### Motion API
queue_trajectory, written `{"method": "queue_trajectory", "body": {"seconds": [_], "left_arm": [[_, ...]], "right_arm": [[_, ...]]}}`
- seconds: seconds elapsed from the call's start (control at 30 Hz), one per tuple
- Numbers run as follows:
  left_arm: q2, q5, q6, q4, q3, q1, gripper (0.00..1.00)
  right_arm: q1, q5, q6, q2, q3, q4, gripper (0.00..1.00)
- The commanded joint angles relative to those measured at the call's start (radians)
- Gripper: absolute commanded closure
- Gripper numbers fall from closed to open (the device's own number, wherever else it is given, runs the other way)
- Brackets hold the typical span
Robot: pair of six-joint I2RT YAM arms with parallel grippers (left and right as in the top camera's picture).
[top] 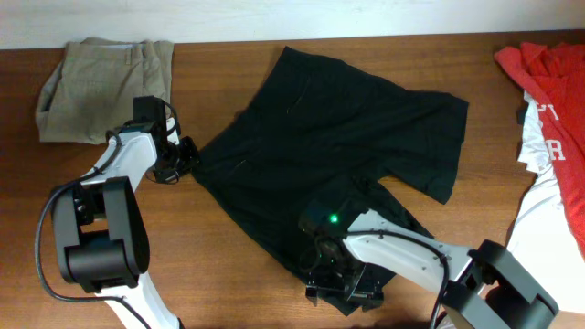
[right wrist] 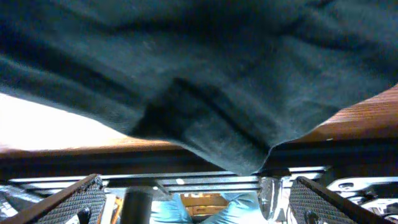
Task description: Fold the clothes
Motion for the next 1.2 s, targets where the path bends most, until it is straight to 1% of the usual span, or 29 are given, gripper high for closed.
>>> {"method": "queue_trajectory", "body": {"seconds": [0.0, 0.1, 0.2, 0.33, 0.37, 0.4, 0.43, 0.47, 0.5, 0.57, 0.6, 0.73, 0.83, 0.87, 1.0, 1.03, 1.1, 1.17], "left_arm": [[0.046, -0.007, 0.005, 0.004, -0.017, -0.005, 1.00], [0.046, -0.007, 0.005, 0.006, -0.017, -0.005, 0.99], [0.046, -0.007, 0.005, 0.006, -0.017, -0.005, 0.99], [0.046, -0.007, 0.005, 0.003, -0.017, -0.005, 0.99], [0.046, -0.007, 0.005, 0.003, -0.017, -0.005, 1.00], [0.046, -0.007, 0.005, 0.002, -0.017, -0.005, 0.99], [0.046, -0.007, 0.005, 0.002, -0.017, -0.005, 1.00], [0.046, -0.007, 0.005, 0.002, -0.017, -0.005, 1.00], [0.046, -0.007, 0.005, 0.002, -0.017, -0.005, 1.00], [0.046, -0.007, 0.005, -0.004, -0.017, -0.005, 1.00], [0.046, -0.007, 0.005, -0.008, -0.016, -0.005, 1.00], [0.024, -0.010, 0.005, -0.092, 0.027, -0.002, 1.00], [-0.038, -0.058, 0.005, -0.137, 0.053, -0.002, 1.00], [-0.090, -0.075, 0.005, -0.145, 0.053, -0.002, 1.00], [-0.269, -0.103, 0.004, -0.159, 0.053, -0.002, 1.00], [-0.352, -0.167, -0.004, -0.172, 0.053, -0.002, 1.00], [-0.423, -0.251, -0.055, -0.196, 0.053, -0.002, 1.00], [-0.500, -0.293, -0.079, -0.220, 0.053, 0.000, 1.00]], "right_arm": [[0.044, 0.020, 0.044, -0.025, -0.032, 0.011, 0.01], [0.056, 0.071, 0.031, -0.025, -0.065, 0.061, 0.01], [0.056, 0.074, -0.027, -0.025, -0.102, 0.164, 0.01], [0.056, 0.086, -0.029, -0.025, -0.132, 0.245, 0.01], [0.056, 0.089, -0.029, -0.025, -0.141, 0.259, 0.02], [0.056, 0.093, -0.029, -0.025, -0.149, 0.269, 0.06], [0.056, 0.106, -0.029, -0.025, -0.159, 0.279, 0.24], [0.056, 0.113, -0.028, -0.025, -0.165, 0.284, 0.35], [0.056, 0.113, -0.028, -0.025, -0.171, 0.293, 0.51], [0.056, 0.112, -0.028, -0.025, -0.172, 0.302, 0.79], [0.056, 0.112, -0.027, -0.025, -0.172, 0.305, 0.96], [0.053, 0.112, -0.025, -0.027, -0.148, 0.301, 0.96], [0.053, 0.117, -0.028, -0.044, -0.118, 0.296, 0.96], [0.055, 0.130, -0.028, -0.066, -0.102, 0.290, 0.96], [0.056, 0.212, -0.028, -0.195, -0.050, 0.211, 0.96], [0.056, 0.240, -0.029, -0.270, -0.036, 0.179, 0.96], [0.056, 0.246, -0.064, -0.354, -0.035, 0.171, 0.96], [0.072, 0.254, -0.081, -0.436, -0.035, 0.172, 0.96]]}}
